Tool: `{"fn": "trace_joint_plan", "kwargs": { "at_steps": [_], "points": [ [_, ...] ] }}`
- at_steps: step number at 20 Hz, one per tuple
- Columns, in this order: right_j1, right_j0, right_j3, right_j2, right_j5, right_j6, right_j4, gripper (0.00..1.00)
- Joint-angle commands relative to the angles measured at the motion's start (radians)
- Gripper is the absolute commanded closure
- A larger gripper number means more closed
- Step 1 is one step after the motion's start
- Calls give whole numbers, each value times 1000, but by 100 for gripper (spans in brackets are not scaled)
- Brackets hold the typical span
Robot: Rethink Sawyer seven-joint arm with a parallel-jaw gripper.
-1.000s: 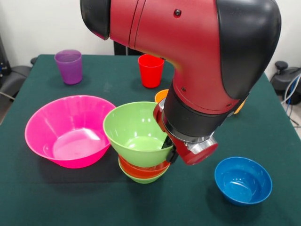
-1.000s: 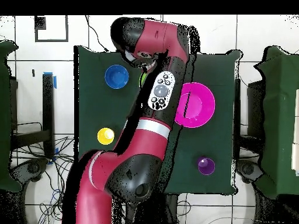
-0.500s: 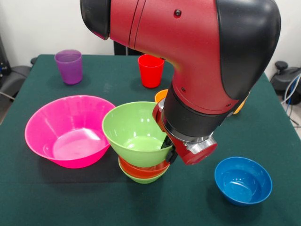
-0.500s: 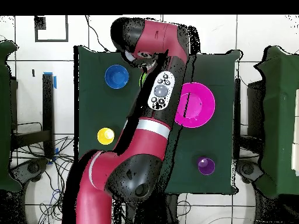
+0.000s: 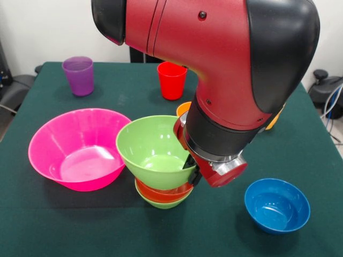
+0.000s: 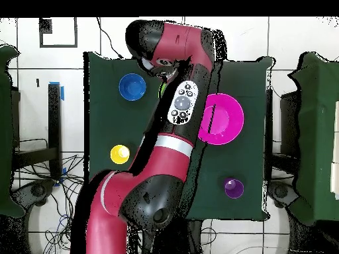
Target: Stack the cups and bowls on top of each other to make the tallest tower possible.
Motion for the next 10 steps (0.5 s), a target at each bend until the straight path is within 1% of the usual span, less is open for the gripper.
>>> {"fn": "trace_joint_plan", "kwargs": {
  "at_steps": [1, 10],
  "points": [
    [11, 6, 42, 62, 100, 1, -37, 100],
    [2, 9, 57, 73, 92, 2, -41, 100]
  ]
}}
